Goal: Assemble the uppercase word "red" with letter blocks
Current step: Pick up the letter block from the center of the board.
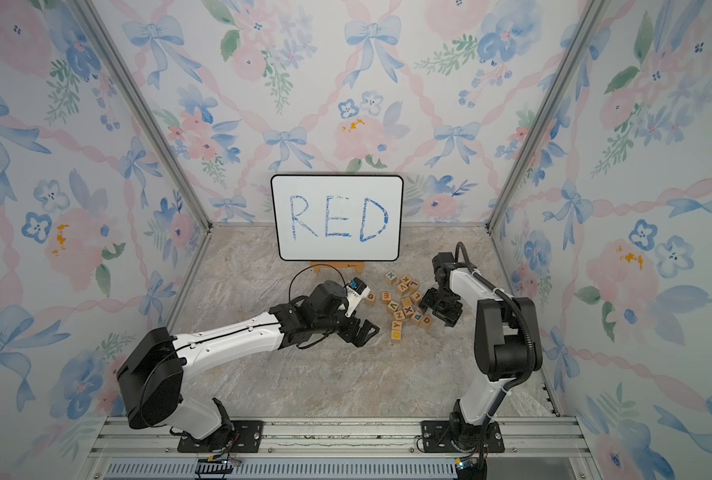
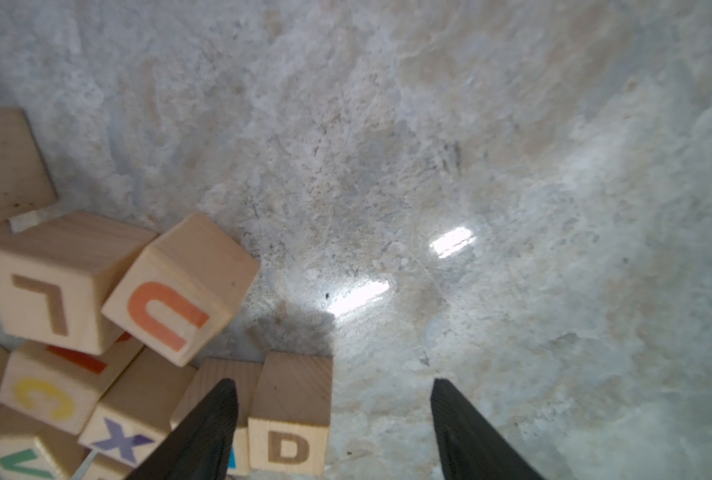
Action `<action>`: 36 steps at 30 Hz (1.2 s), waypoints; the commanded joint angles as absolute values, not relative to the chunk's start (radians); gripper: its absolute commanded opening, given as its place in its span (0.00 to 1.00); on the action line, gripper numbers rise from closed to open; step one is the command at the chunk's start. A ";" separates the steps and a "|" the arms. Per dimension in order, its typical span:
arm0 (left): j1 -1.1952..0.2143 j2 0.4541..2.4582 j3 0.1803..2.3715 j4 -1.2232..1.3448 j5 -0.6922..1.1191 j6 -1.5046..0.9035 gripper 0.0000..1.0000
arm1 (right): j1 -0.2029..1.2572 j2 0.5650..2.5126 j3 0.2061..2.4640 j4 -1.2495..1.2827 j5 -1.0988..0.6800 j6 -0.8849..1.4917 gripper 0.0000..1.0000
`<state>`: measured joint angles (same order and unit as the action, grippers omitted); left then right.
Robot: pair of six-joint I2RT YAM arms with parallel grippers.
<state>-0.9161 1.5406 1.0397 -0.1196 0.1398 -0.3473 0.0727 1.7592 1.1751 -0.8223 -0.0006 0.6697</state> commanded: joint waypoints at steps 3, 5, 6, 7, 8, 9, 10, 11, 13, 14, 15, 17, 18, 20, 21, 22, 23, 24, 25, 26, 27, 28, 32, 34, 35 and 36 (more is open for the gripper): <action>-0.919 1.541 1.024 -0.109 0.160 -0.326 0.98 | 0.077 1.774 1.144 -0.803 -0.021 0.673 0.68; -0.919 1.539 1.023 -0.109 0.162 -0.324 0.98 | 0.082 1.771 1.127 -0.798 -0.025 0.676 0.67; -0.919 1.538 1.023 -0.109 0.163 -0.322 0.98 | 0.085 1.766 1.118 -0.795 -0.027 0.676 0.65; -0.919 1.540 1.024 -0.109 0.163 -0.322 0.98 | 0.088 1.760 1.110 -0.794 -0.028 0.677 0.64; -0.919 1.542 1.025 -0.109 0.163 -0.321 0.98 | 0.091 1.755 1.101 -0.793 -0.028 0.679 0.64; -0.919 1.544 1.025 -0.109 0.163 -0.319 0.98 | 0.094 1.747 1.092 -0.792 -0.029 0.681 0.64; -0.919 1.546 1.026 -0.109 0.164 -0.319 0.98 | 0.098 1.739 1.081 -0.790 -0.029 0.682 0.64; -0.919 1.548 1.028 -0.109 0.165 -0.319 0.98 | 0.102 1.731 1.073 -0.787 -0.031 0.684 0.64; -0.919 1.554 1.031 -0.109 0.169 -0.319 0.98 | 0.110 1.721 1.061 -0.783 -0.035 0.686 0.64; -0.919 1.557 1.033 -0.108 0.170 -0.319 0.98 | 0.116 1.716 1.057 -0.782 -0.037 0.686 0.62; -0.919 1.559 1.035 -0.107 0.173 -0.319 0.98 | 0.121 1.713 1.054 -0.782 -0.036 0.686 0.61; -0.919 1.562 1.038 -0.106 0.177 -0.318 0.98 | 0.133 1.713 1.052 -0.784 -0.030 0.683 0.61; -0.919 1.564 1.037 -0.107 0.176 -0.316 0.98 | 0.134 1.713 1.052 -0.785 -0.027 0.683 0.59; -0.919 1.566 1.042 -0.107 0.178 -0.314 0.98 | 0.136 1.712 1.055 -0.791 -0.017 0.683 0.56; -0.919 1.565 1.043 -0.106 0.178 -0.313 0.98 | 0.135 1.709 1.057 -0.796 -0.010 0.681 0.53; -0.919 1.565 1.046 -0.105 0.178 -0.313 0.98 | 0.136 1.708 1.060 -0.803 -0.002 0.678 0.50; -0.919 1.565 1.047 -0.106 0.177 -0.313 0.98 | 0.136 1.704 1.063 -0.810 0.005 0.674 0.45; -0.919 1.566 1.047 -0.106 0.177 -0.313 0.98 | 0.138 1.702 1.067 -0.814 0.010 0.670 0.41; -0.919 1.565 1.047 -0.106 0.176 -0.313 0.98 | 0.138 1.701 1.068 -0.818 0.012 0.666 0.35; -0.919 1.564 1.047 -0.106 0.175 -0.313 0.98 | 0.137 1.698 1.070 -0.823 0.012 0.662 0.31; -0.919 1.565 1.047 -0.106 0.175 -0.313 0.98 | 0.137 1.695 1.072 -0.825 0.012 0.660 0.27; -0.919 1.564 1.046 -0.106 0.173 -0.312 0.98 | 0.139 1.694 1.072 -0.830 0.013 0.655 0.24; -0.919 1.555 1.051 -0.105 0.167 -0.307 0.98 | 0.153 1.673 1.092 -0.864 0.025 0.632 0.22; -0.918 1.544 1.051 -0.106 0.162 -0.305 0.98 | 0.165 1.660 1.112 -0.894 0.036 0.632 0.23; -0.916 1.537 1.050 -0.107 0.158 -0.307 0.98 | 0.175 1.660 1.122 -0.910 0.041 0.603 0.23; -0.915 1.531 1.049 -0.111 0.157 -0.307 0.98 | 0.183 1.660 1.130 -0.922 0.043 0.596 0.24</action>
<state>-0.9157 1.5513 1.0363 -0.1165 0.1577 -0.3313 0.1593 1.6878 1.0908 -0.8532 0.0154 0.6353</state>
